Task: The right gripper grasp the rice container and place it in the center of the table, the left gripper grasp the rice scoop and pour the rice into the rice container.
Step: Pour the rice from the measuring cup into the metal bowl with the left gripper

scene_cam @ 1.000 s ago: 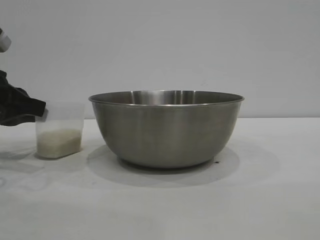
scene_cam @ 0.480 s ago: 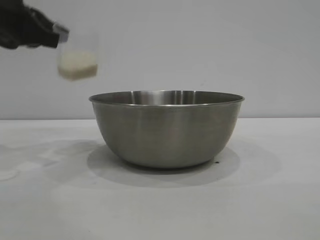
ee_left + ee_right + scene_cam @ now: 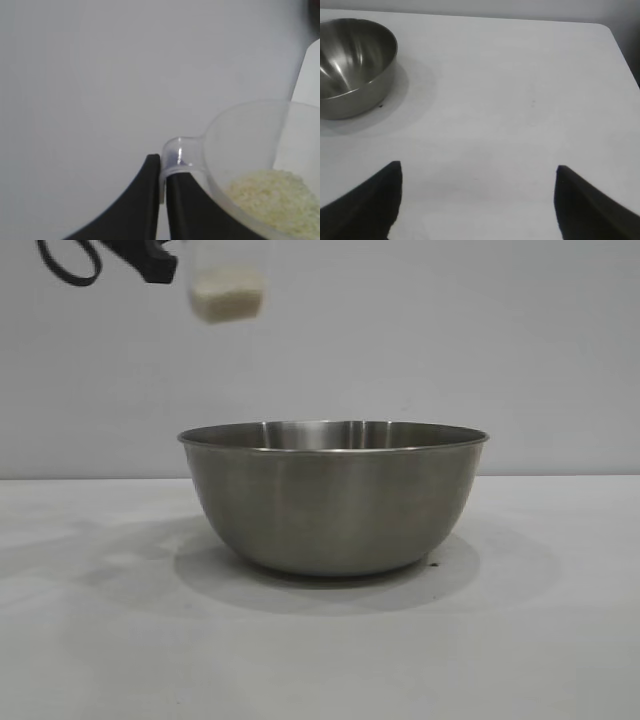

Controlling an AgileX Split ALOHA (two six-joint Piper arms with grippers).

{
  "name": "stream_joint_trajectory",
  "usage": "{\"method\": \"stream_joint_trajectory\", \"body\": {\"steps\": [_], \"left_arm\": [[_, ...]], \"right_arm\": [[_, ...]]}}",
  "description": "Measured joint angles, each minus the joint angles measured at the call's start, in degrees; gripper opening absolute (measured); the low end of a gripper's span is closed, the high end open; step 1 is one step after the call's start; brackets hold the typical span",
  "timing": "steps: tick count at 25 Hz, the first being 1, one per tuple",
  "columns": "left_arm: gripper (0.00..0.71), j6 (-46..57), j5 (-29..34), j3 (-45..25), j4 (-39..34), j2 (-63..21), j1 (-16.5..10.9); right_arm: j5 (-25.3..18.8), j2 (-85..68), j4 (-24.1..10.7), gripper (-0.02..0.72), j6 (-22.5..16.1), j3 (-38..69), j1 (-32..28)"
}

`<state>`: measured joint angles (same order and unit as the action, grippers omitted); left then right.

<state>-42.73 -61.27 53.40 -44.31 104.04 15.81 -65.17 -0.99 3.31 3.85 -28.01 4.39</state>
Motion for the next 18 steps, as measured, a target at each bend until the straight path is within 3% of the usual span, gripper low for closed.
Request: {"method": "stream_joint_trajectory", "body": {"steps": [7, 18], "left_arm": [[0.0, -11.3, 5.7, 0.0, -2.5, 0.0, 1.8], [0.0, -25.6, 7.6, 0.0, -6.3, 0.0, 2.5]], "right_arm": [[0.0, 0.0, 0.0, 0.589, 0.0, 0.0, 0.0], [0.0, 0.0, 0.0, 0.589, 0.0, 0.0, 0.0]]}}
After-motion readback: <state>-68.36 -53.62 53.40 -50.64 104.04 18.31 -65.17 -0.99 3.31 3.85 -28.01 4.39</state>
